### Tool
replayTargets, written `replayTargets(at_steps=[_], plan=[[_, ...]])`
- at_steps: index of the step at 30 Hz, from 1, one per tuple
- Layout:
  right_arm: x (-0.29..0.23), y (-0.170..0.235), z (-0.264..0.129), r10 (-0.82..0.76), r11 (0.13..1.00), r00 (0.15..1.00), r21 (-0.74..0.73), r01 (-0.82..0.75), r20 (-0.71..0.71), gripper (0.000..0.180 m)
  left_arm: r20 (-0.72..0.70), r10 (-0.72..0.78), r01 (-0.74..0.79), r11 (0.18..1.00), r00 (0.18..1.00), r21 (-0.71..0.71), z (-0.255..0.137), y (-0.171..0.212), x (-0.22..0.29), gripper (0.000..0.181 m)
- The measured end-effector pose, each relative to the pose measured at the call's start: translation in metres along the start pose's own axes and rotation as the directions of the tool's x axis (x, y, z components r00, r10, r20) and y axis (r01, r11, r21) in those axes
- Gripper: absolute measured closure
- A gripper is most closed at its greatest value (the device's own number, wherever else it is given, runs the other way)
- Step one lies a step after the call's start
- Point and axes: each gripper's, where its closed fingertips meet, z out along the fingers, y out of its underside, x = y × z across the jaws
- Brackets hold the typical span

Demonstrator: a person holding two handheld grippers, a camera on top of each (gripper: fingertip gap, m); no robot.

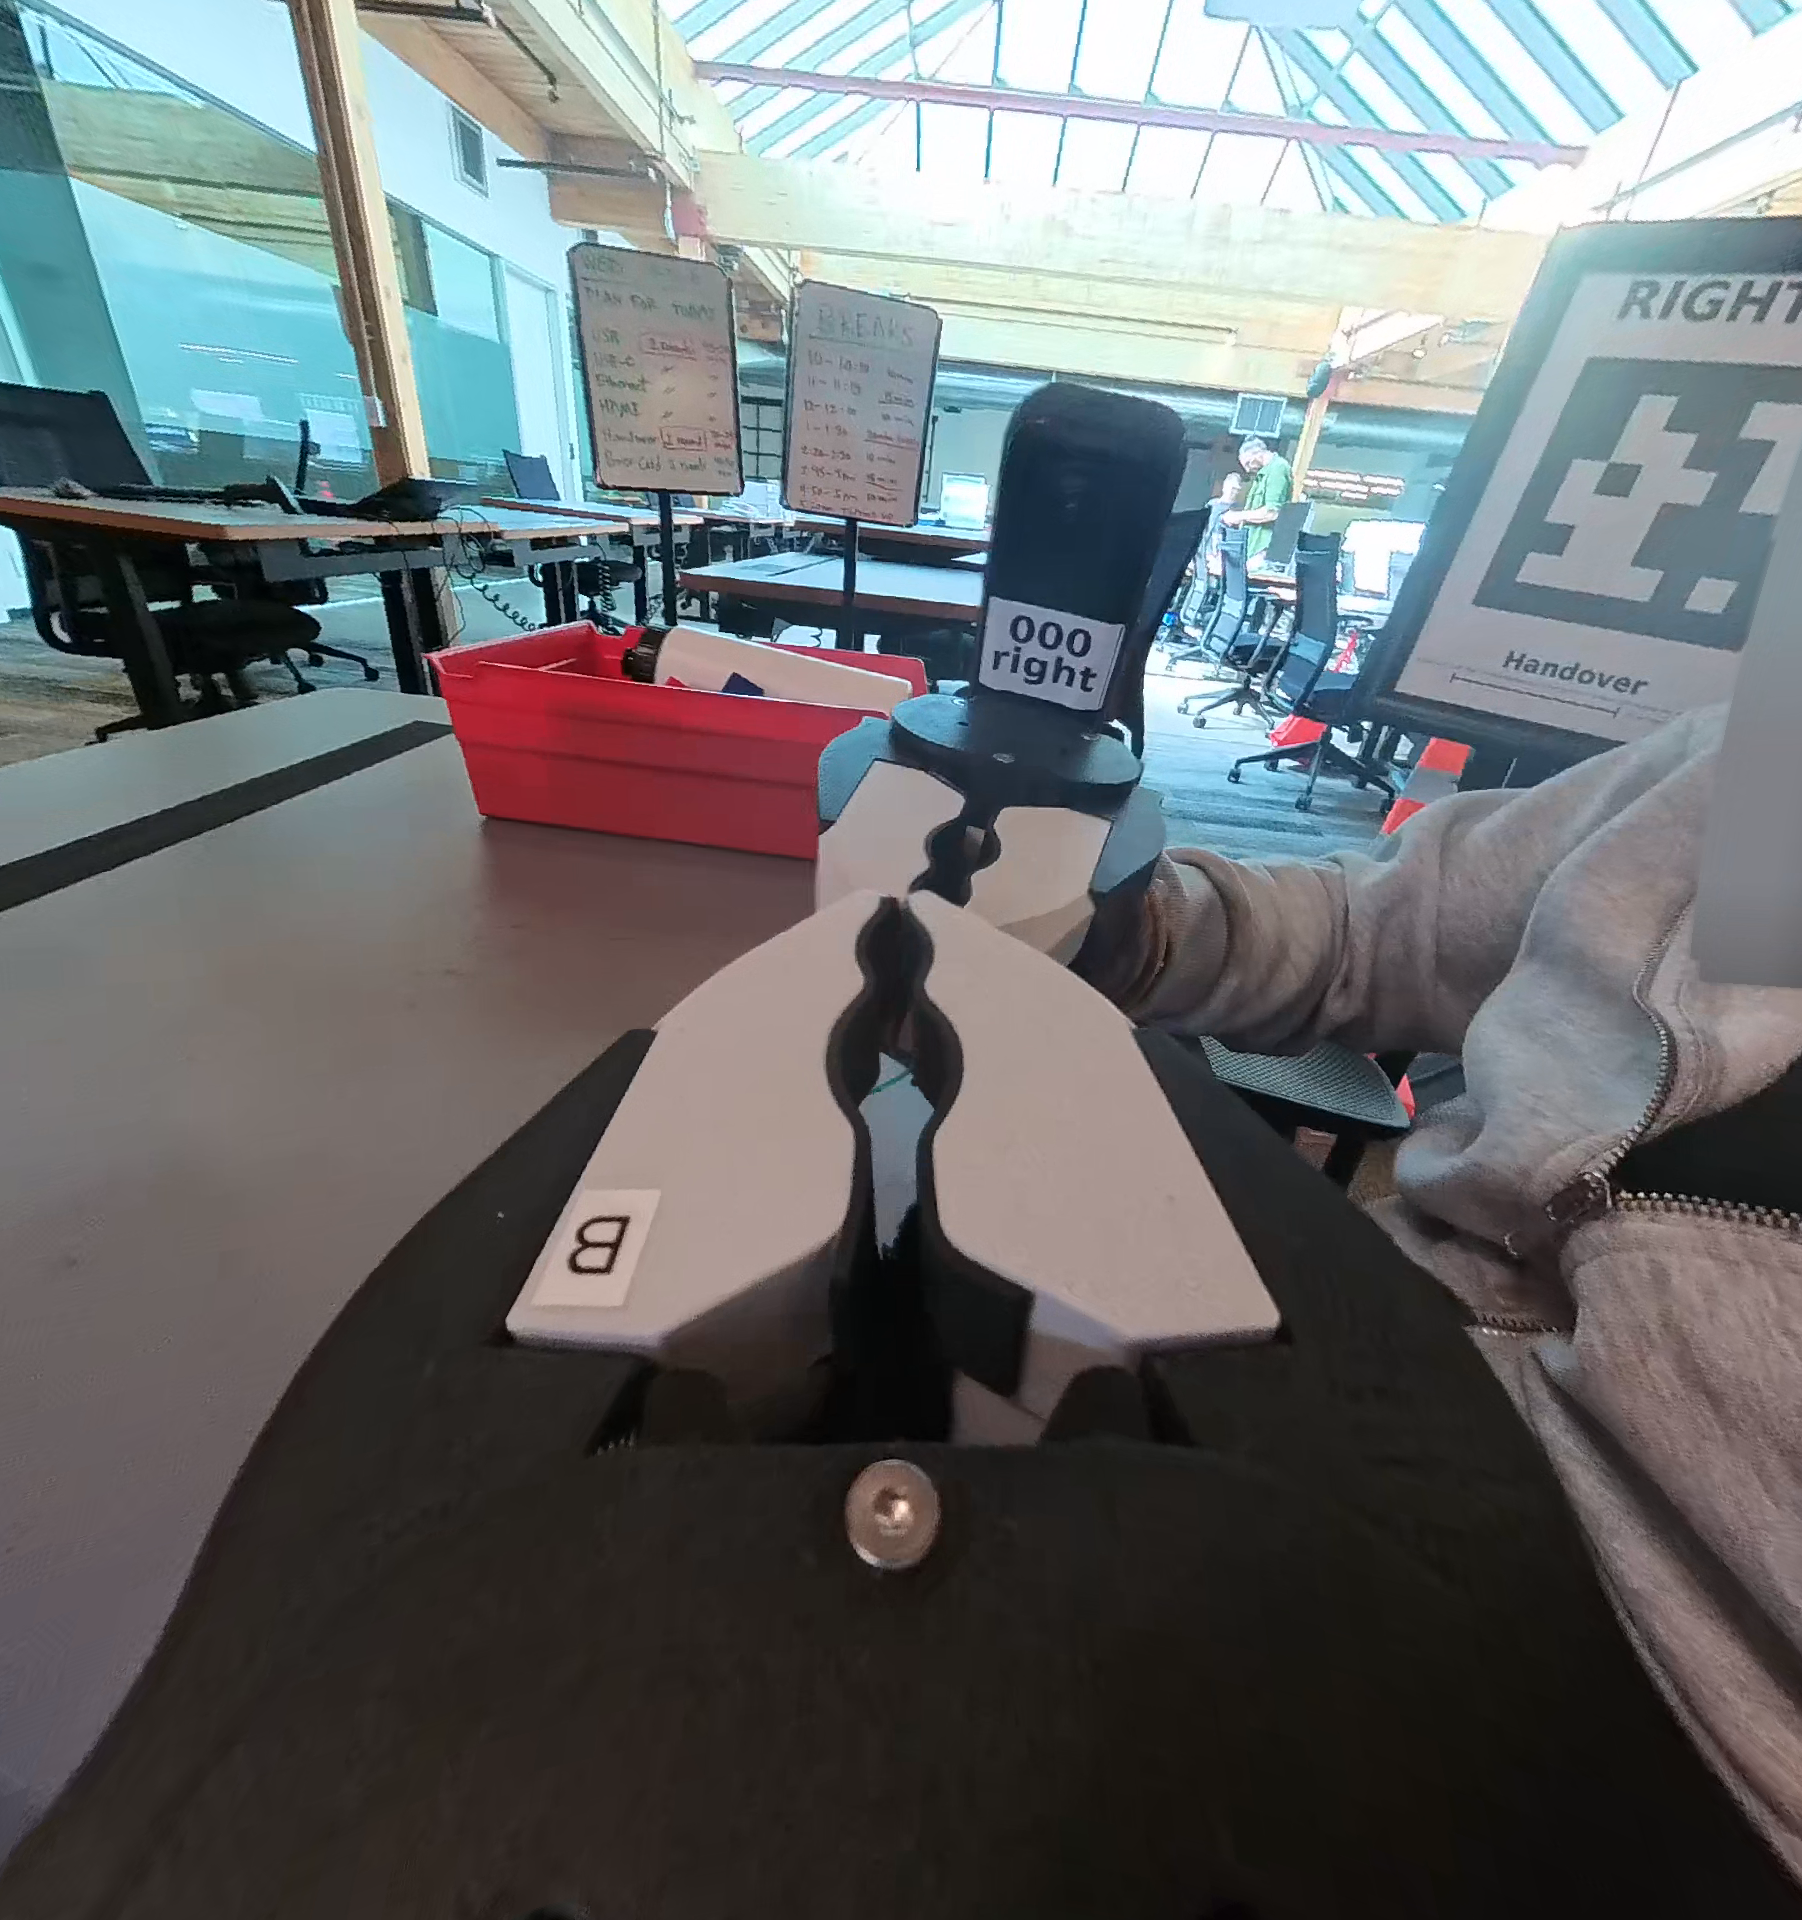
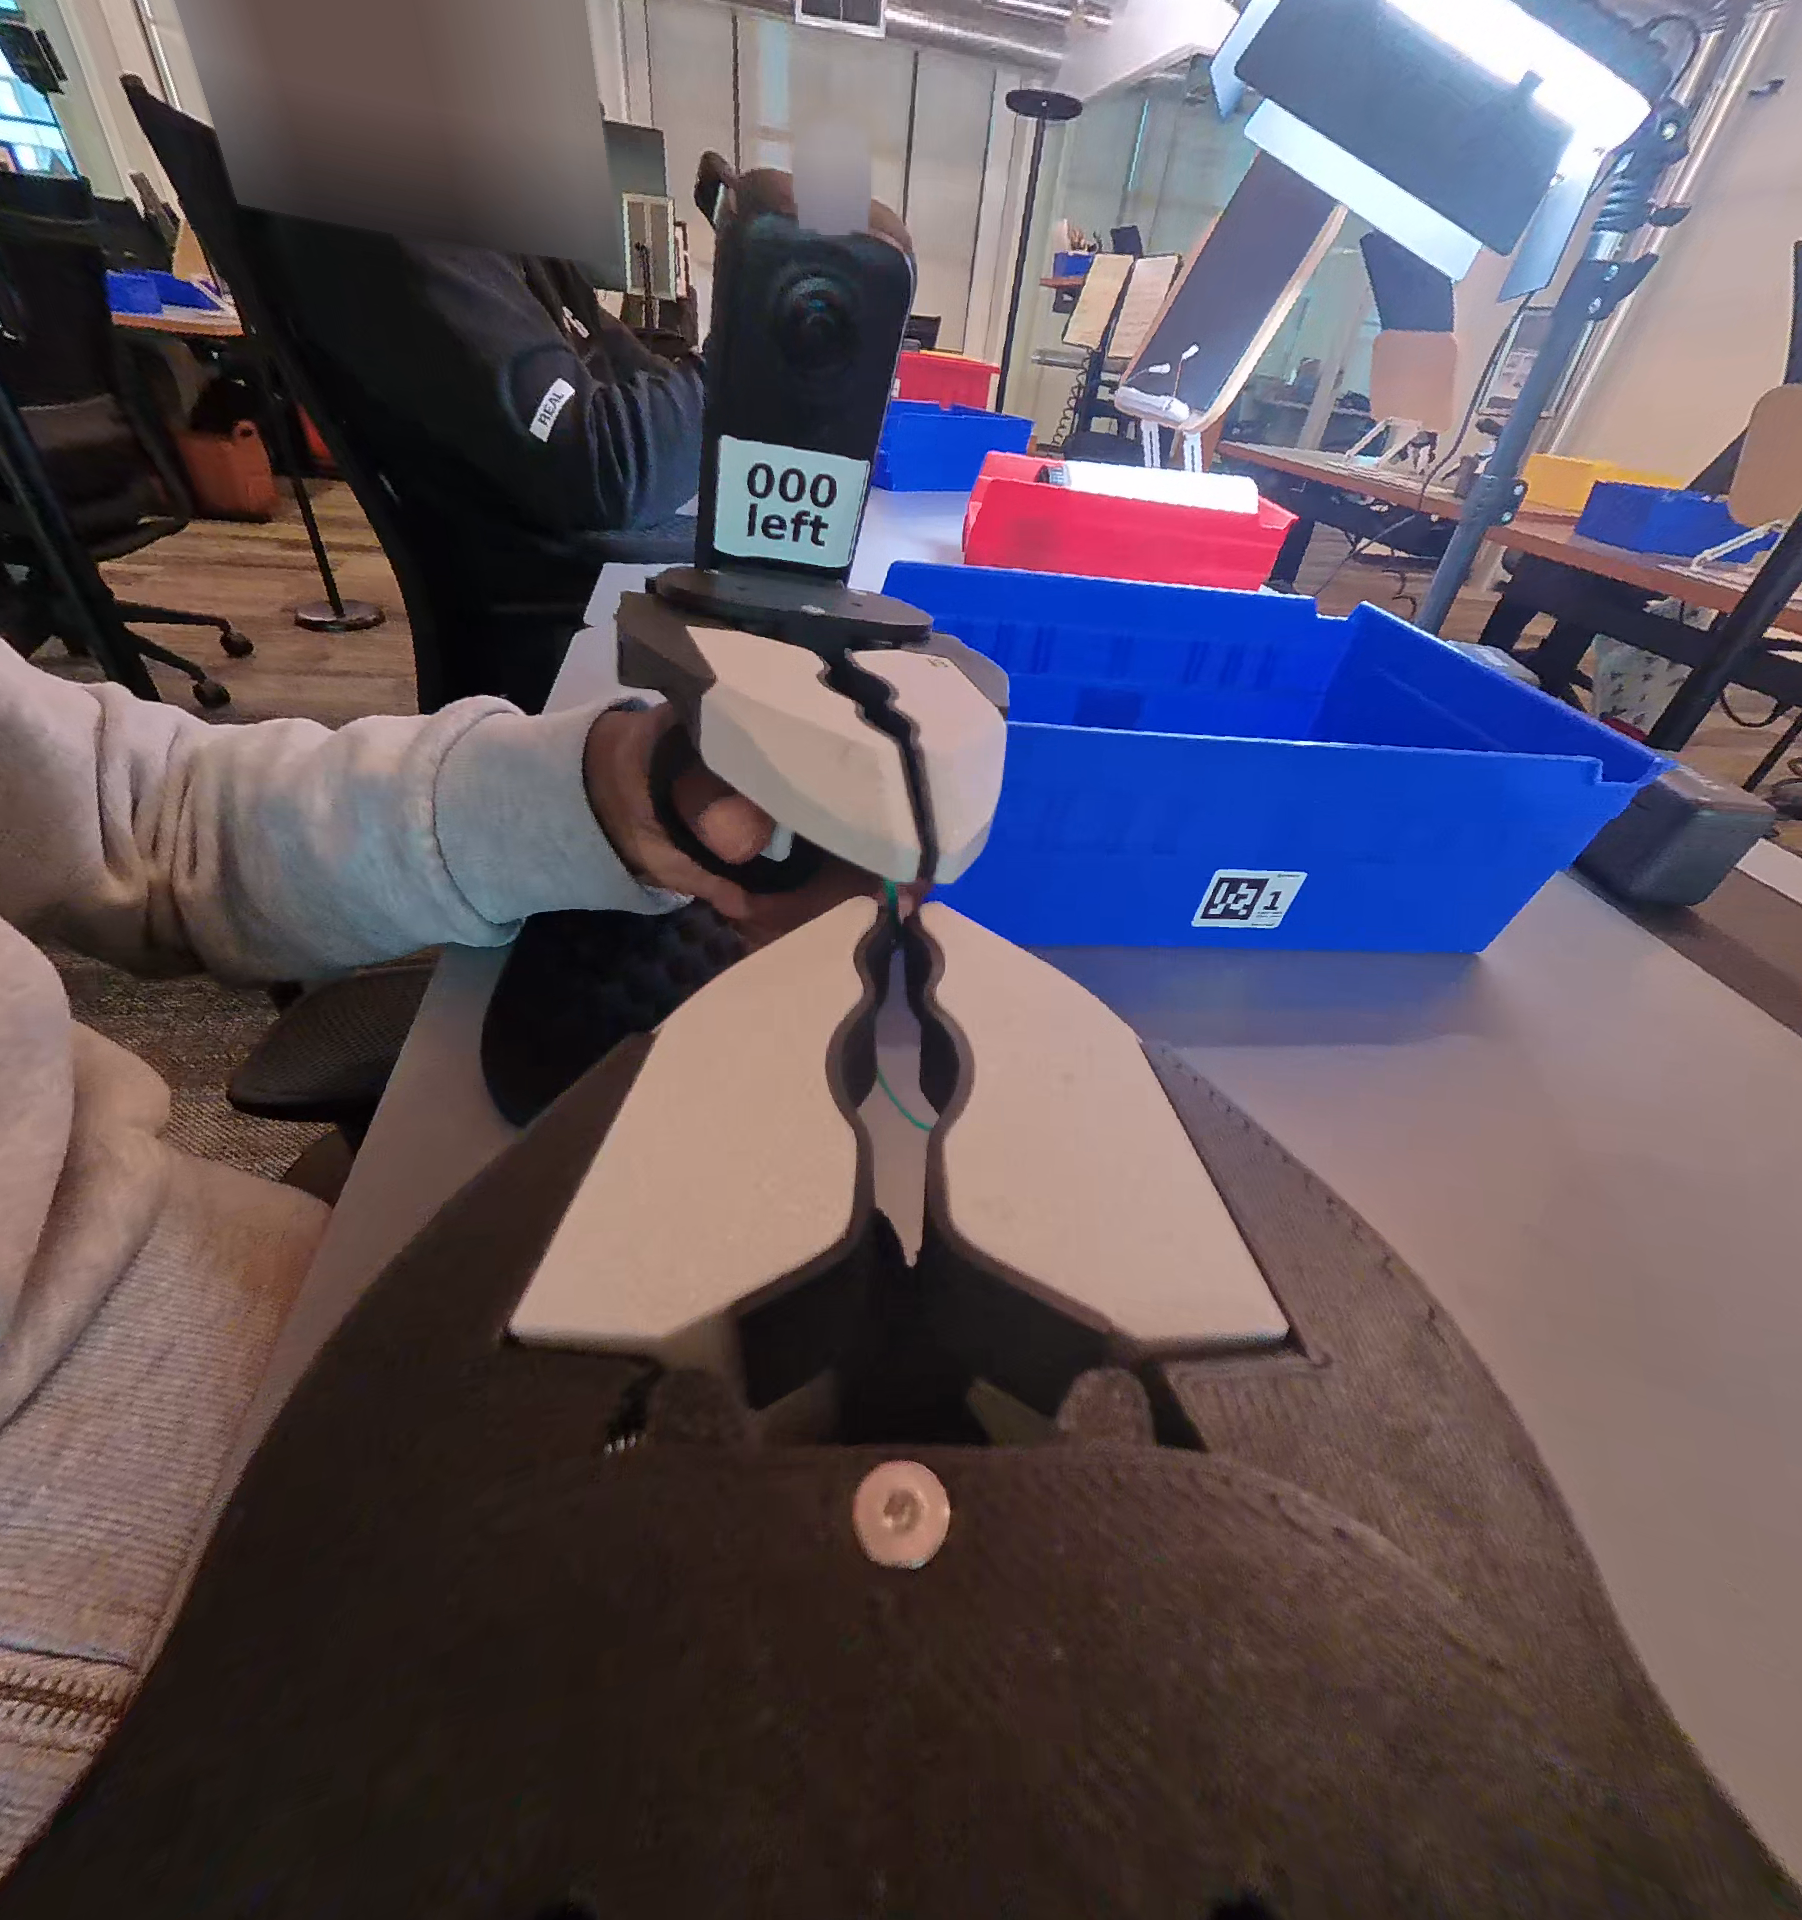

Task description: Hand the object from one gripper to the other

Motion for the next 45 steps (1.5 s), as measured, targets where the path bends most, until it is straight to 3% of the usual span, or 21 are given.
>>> replayTargets(at_steps=[11,20,24,29,32,35,37,40,42,45], plan=[[0.003,-0.002,-0.001,0.011,1.000,1.000,0.003,-0.011,-0.013,0.177,-0.027,-0.001,0.001,1.000,1.000,-0.015,0.001,0.002,0.004,0.174],[0.004,-0.007,-0.004,0.018,0.999,1.000,0.034,-0.018,-0.016,0.177,0.003,-0.018,0.018,1.000,1.000,0.023,-0.003,-0.005,-0.002,0.181],[0.008,-0.014,-0.007,0.052,0.995,0.999,0.082,-0.050,-0.018,0.162,-0.009,-0.030,0.030,0.998,1.000,0.046,-0.004,-0.009,-0.001,0.181],[0.010,-0.015,-0.009,0.006,0.998,0.999,0.070,-0.003,-0.041,0.158,0.009,-0.021,0.021,0.999,1.000,0.050,-0.004,-0.009,-0.003,0.181],[0.011,-0.025,-0.014,-0.043,0.991,0.997,0.122,0.051,-0.067,0.146,0.044,-0.017,0.013,0.996,0.999,0.090,-0.009,-0.016,-0.009,0.181],[0.017,-0.035,-0.020,-0.026,0.982,0.994,0.184,0.045,-0.105,0.148,0.126,-0.018,-0.005,0.984,0.992,0.179,-0.018,-0.028,-0.021,0.181],[0.017,-0.038,-0.021,0.048,0.974,0.996,0.226,-0.029,-0.080,0.158,0.202,-0.021,-0.036,0.962,0.979,0.270,-0.029,-0.041,-0.031,0.181],[0.004,-0.034,-0.013,0.232,0.937,0.969,0.248,-0.246,0.088,0.165,0.240,-0.049,-0.050,0.920,0.969,0.389,-0.044,-0.056,-0.036,0.181],[-0.007,-0.023,-0.002,0.373,0.890,0.902,0.190,-0.414,0.217,0.160,0.239,-0.034,-0.072,0.903,0.971,0.423,-0.046,-0.060,-0.033,0.181],[-0.006,-0.023,0.007,0.580,0.725,0.738,0.194,-0.660,0.344,0.153,0.225,0.075,-0.163,0.902,0.972,0.401,-0.039,-0.061,-0.019,0.181]])
